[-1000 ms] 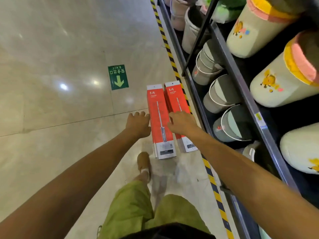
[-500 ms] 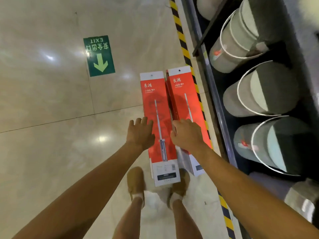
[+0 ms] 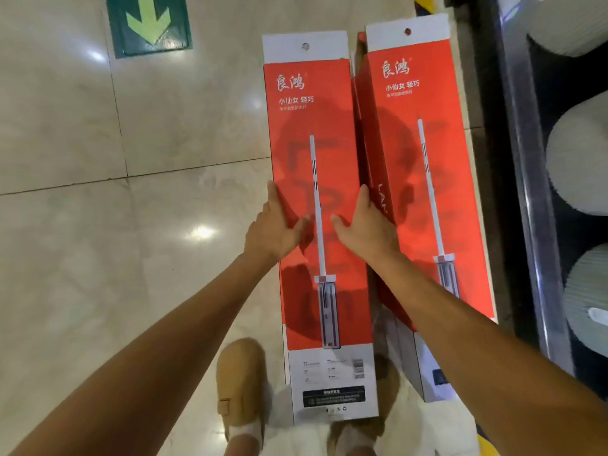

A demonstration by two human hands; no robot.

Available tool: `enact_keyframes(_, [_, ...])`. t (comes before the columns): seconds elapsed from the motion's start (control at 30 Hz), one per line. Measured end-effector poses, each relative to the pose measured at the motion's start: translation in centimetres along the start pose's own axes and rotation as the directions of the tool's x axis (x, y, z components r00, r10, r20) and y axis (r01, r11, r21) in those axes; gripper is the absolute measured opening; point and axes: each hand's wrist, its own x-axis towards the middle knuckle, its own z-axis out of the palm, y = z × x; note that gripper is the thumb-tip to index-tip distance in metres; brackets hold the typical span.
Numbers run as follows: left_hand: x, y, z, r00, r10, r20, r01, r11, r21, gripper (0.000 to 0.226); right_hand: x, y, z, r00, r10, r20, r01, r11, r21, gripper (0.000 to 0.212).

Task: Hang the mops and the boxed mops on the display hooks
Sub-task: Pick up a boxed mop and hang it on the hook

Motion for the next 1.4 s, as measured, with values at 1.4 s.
enact_keyframes(1.4, [-29.2,25.9,-28.2,0.95,0.277,0.142,-0.15,0.807,-0.571,0.115,-31.4,-10.0,-32.4,0.978,0.05,-0.203,0.19,0.196,0.962,0.063])
